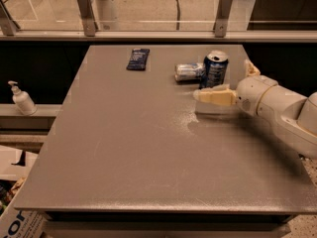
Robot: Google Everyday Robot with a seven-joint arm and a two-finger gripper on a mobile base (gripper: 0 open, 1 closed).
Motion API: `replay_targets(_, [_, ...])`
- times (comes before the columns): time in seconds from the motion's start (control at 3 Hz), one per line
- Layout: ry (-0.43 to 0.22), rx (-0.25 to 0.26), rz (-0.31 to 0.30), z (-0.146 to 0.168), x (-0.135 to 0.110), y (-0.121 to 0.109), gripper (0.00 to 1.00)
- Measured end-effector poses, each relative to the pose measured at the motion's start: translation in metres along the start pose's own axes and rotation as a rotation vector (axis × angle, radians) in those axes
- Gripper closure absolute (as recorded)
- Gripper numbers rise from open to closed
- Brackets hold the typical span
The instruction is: Move pepsi can near redbull can
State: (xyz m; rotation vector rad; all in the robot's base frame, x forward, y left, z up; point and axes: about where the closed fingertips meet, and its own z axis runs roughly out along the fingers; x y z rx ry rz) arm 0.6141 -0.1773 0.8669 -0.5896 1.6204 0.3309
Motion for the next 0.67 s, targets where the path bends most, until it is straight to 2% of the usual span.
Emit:
replay_targets(0.33, [-0.037, -0.046, 0.026, -0.0523, -0.0074, 0.0096, 0.00])
replay_targets(0.67, [-0.037, -0.046, 0.026, -0.0522, -0.0075, 0.0097, 0.00])
